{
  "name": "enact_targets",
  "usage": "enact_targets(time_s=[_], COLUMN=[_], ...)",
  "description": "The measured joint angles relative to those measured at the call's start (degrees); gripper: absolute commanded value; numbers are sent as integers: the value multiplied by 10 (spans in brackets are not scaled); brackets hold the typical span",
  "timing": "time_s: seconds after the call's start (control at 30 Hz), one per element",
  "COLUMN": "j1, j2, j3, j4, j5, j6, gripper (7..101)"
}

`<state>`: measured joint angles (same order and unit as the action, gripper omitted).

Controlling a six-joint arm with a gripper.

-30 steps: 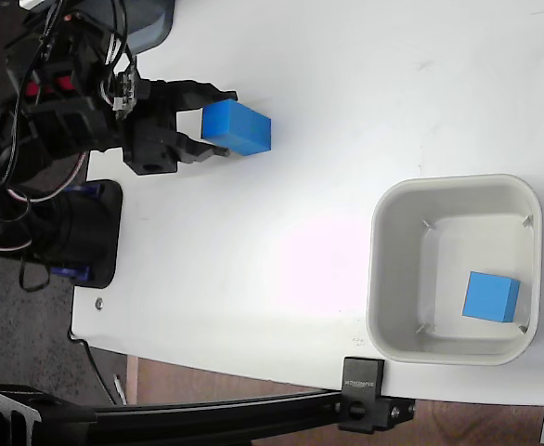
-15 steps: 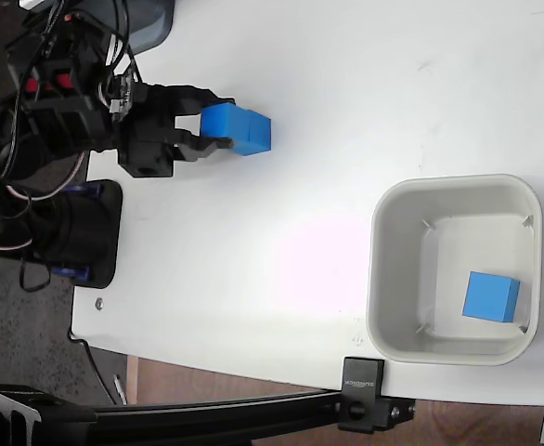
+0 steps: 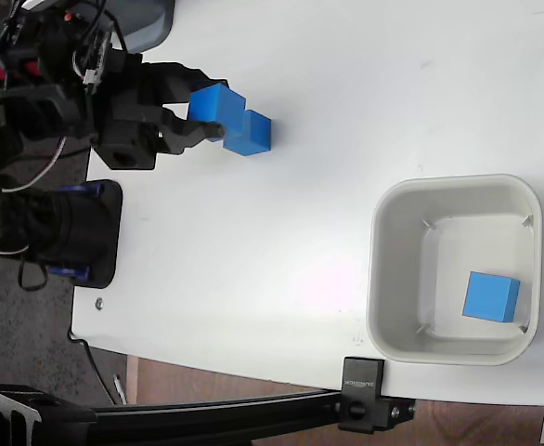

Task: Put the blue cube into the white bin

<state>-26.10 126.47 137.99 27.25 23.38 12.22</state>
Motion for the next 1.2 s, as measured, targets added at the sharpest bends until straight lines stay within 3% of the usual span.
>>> enact_targets(time_s=[0.23, 0.43, 0.57, 0.63, 0.67, 0.73, 1.0, 1.2], j1=[229, 339, 365, 367, 367, 367, 360, 352], j2=[-144, -318, -396, -421, -433, -451, -469, -344], j3=[-164, -333, -404, -436, -453, -477, -510, -345], j4=[-34, -43, -62, -62, -62, -62, -13, -33], j5=[-200, -309, -358, -367, -370, -373, -374, -368], j6=[-83, -122, -125, -129, -132, -133, -139, -142], gripper=[452, 452, 500, 586, 672, 1003, 1003, 1003])
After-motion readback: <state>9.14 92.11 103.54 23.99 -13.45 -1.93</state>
